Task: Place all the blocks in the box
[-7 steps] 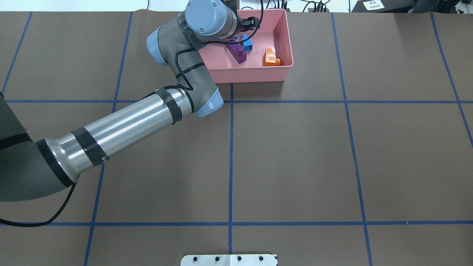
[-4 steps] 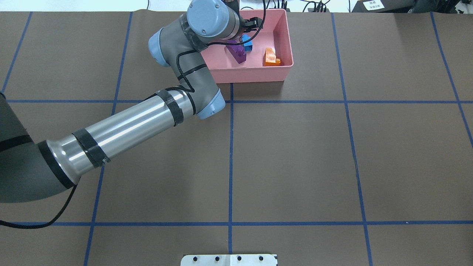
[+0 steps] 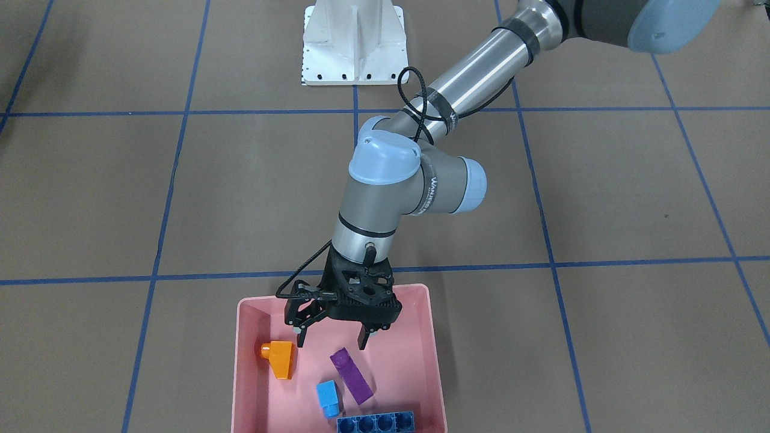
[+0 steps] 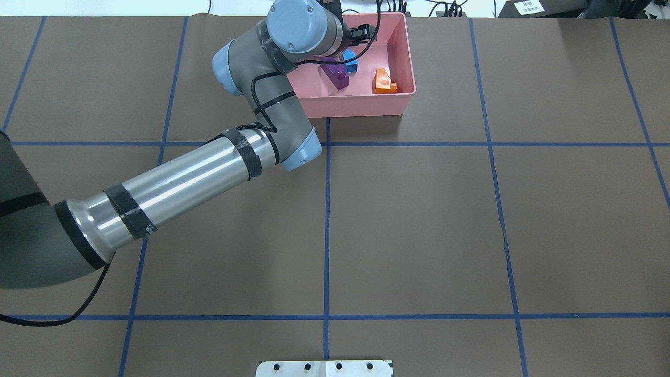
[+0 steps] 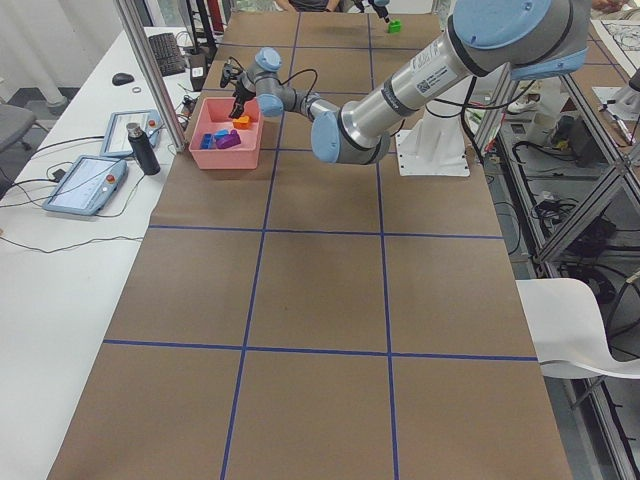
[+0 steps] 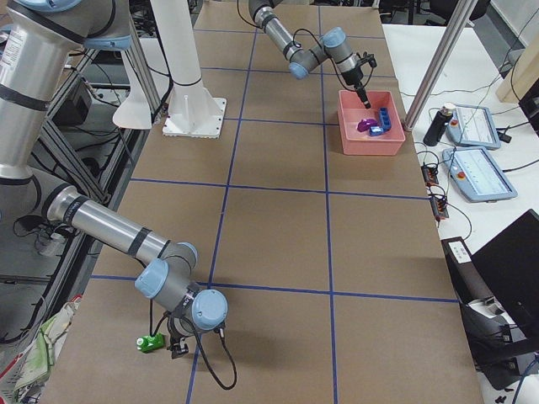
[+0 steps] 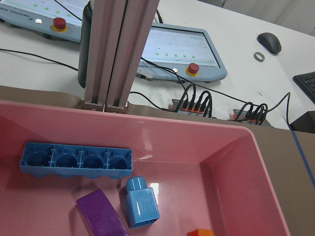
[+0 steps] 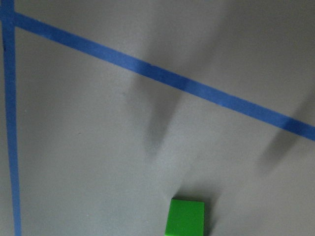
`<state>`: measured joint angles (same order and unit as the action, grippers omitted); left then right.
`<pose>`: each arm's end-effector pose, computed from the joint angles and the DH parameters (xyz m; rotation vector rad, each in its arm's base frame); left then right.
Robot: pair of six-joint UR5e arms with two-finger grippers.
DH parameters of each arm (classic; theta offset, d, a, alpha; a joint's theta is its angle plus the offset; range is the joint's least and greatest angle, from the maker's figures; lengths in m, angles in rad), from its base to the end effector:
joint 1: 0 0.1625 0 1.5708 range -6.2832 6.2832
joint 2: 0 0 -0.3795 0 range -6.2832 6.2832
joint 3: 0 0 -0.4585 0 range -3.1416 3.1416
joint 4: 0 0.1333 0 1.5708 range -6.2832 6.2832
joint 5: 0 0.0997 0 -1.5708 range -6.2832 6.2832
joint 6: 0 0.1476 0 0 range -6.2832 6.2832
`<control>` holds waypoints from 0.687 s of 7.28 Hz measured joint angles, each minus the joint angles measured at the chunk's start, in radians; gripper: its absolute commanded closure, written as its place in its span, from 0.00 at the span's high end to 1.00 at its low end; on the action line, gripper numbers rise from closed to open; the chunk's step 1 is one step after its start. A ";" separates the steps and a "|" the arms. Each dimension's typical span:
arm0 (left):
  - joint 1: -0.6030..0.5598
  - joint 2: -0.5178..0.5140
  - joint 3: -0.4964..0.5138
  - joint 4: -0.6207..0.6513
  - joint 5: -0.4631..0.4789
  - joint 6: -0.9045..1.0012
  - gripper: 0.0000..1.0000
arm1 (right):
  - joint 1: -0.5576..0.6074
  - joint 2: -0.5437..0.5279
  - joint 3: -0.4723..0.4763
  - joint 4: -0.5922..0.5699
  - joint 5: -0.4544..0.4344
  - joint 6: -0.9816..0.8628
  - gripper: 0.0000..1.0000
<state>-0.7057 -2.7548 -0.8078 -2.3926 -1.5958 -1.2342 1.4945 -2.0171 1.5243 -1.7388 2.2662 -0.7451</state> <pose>0.6327 -0.7094 0.0714 0.6027 1.0936 -0.3046 0.0196 -0.2515 0.8724 -0.3828 -0.8493 -0.5326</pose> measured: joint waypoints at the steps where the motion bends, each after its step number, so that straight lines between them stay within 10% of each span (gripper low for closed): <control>1: 0.007 0.000 -0.004 0.001 0.000 -0.007 1.00 | 0.000 -0.008 -0.005 0.000 0.002 -0.006 1.00; 5: 0.024 0.003 -0.021 0.003 0.001 -0.012 1.00 | -0.003 -0.014 -0.040 0.001 0.003 -0.007 0.99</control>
<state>-0.6820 -2.7519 -0.8285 -2.3897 -1.5949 -1.2461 1.4918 -2.0312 1.4839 -1.7382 2.2691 -0.7522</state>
